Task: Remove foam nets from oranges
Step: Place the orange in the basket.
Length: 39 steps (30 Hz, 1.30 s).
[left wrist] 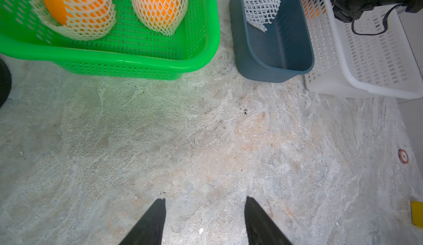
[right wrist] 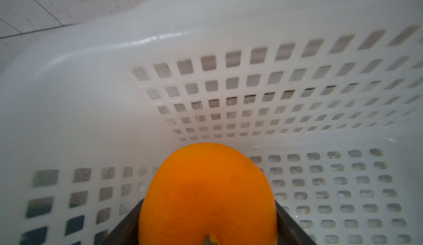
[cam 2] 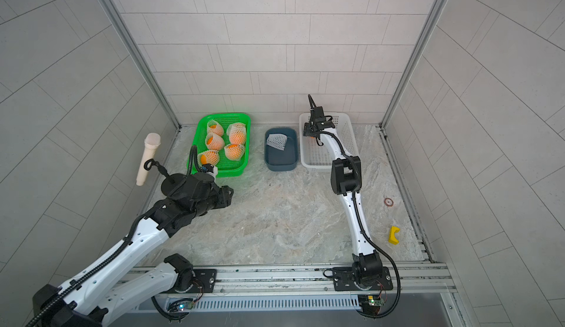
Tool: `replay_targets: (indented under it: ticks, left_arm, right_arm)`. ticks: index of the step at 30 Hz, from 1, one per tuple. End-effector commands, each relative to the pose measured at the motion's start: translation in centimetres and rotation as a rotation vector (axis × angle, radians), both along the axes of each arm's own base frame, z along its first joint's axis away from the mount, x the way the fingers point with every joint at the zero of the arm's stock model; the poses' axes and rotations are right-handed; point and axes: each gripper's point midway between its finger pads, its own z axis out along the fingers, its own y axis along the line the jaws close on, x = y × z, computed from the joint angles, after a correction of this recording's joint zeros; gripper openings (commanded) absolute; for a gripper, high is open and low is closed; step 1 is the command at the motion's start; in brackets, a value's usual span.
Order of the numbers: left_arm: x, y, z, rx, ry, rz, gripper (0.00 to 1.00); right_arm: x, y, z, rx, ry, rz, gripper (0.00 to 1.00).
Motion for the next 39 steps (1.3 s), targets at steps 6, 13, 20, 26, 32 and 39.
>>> replay_targets:
  ticks: [6, 13, 20, 26, 32, 39]
  left_arm:
    - [-0.6, 0.1, -0.2, -0.012, 0.012, 0.010, 0.60]
    - [-0.9, 0.2, 0.1, -0.025, 0.004, 0.013, 0.60]
    - [-1.1, 0.2, 0.3, -0.038, -0.005, 0.014, 0.60]
    - [-1.2, 0.1, 0.8, -0.052, -0.014, 0.013, 0.60]
    - [-1.2, 0.0, 0.9, -0.054, -0.019, 0.009, 0.61]
    - [-1.2, -0.1, 0.9, -0.051, -0.018, 0.006, 0.61]
  right_arm:
    - [0.6, -0.2, 0.4, 0.109, -0.017, -0.009, 0.83]
    - [0.3, -0.2, 2.1, 0.128, -0.021, 0.011, 0.88]
    - [-1.2, -1.0, 4.1, 0.122, 0.014, 0.021, 0.89]
    - [-3.1, -1.8, 4.5, 0.076, 0.061, 0.016, 0.89]
    - [-4.9, -3.1, 5.1, 0.009, 0.081, -0.003, 0.88]
    - [-7.5, -4.4, 5.0, -0.060, 0.133, -0.025, 0.86]
